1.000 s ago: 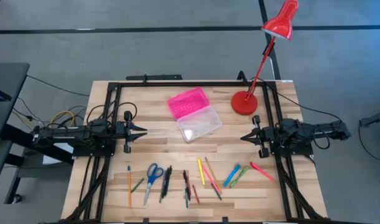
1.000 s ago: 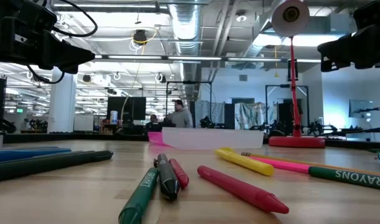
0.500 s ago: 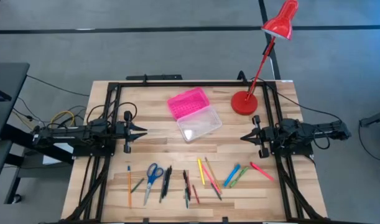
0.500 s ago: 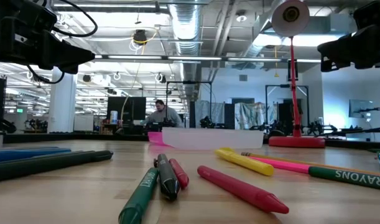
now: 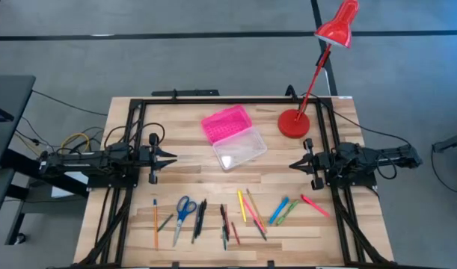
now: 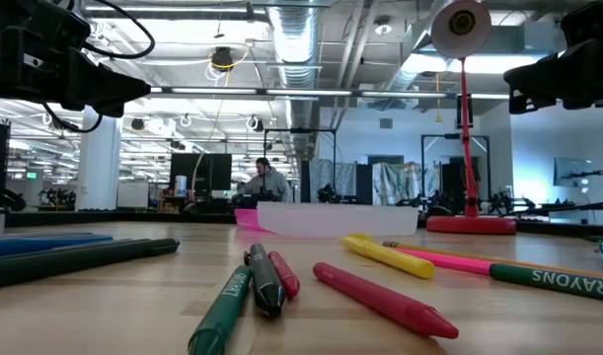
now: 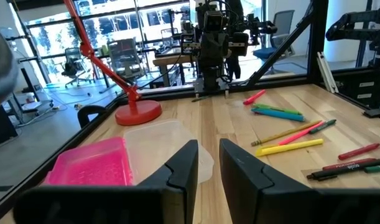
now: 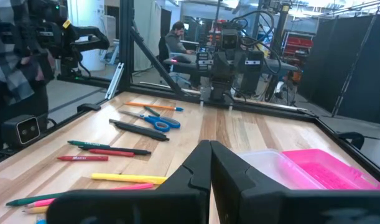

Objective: Pick & place school supplies into a supply box
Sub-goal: Put the green crayon into the pink supply box

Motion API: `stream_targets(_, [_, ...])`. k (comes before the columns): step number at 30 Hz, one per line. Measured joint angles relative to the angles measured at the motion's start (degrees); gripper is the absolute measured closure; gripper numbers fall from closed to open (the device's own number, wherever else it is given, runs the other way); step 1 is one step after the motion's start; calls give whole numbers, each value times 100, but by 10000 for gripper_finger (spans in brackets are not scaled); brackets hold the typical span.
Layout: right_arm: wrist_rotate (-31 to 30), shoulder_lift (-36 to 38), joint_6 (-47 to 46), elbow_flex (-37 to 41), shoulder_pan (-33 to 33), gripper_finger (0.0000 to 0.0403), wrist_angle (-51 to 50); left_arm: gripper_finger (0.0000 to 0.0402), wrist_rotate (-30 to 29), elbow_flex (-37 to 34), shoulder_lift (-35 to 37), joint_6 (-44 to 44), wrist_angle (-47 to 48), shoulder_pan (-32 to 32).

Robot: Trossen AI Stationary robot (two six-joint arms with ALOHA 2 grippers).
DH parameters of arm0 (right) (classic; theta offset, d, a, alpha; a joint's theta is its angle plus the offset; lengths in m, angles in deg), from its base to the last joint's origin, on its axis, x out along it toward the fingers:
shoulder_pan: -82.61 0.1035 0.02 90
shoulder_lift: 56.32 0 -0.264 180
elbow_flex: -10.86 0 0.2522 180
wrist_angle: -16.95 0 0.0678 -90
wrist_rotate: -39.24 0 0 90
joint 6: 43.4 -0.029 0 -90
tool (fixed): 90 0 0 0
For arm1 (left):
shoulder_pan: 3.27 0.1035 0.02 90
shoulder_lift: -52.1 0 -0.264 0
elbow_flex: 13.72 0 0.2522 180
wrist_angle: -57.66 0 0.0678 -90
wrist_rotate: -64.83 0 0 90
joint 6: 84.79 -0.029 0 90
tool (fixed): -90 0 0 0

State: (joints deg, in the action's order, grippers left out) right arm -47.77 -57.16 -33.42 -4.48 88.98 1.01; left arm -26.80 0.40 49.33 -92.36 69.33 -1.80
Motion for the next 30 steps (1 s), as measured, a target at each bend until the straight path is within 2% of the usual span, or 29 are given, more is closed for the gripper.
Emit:
stream_targets(11, [0, 0, 2, 0, -2, 403, -1, 340, 0, 1, 0, -25, -1, 2])
stream_targets(14, [0, 0, 2, -2, 0, 403, 1, 340, -13, 0, 0, 305, -17, 0])
stream_targets(20, [0, 2, 2, 0, -2, 403, -1, 340, 15, 0, 0, 1473, -2, 0])
stream_targets(24, [0, 0, 2, 0, -2, 403, 1, 340, -54, 1, 0, 3082, -11, 0])
stream_targets(30, [0, 2, 0, -2, -2, 403, -1, 340, -942, 0, 2, 4687, -158, 0])
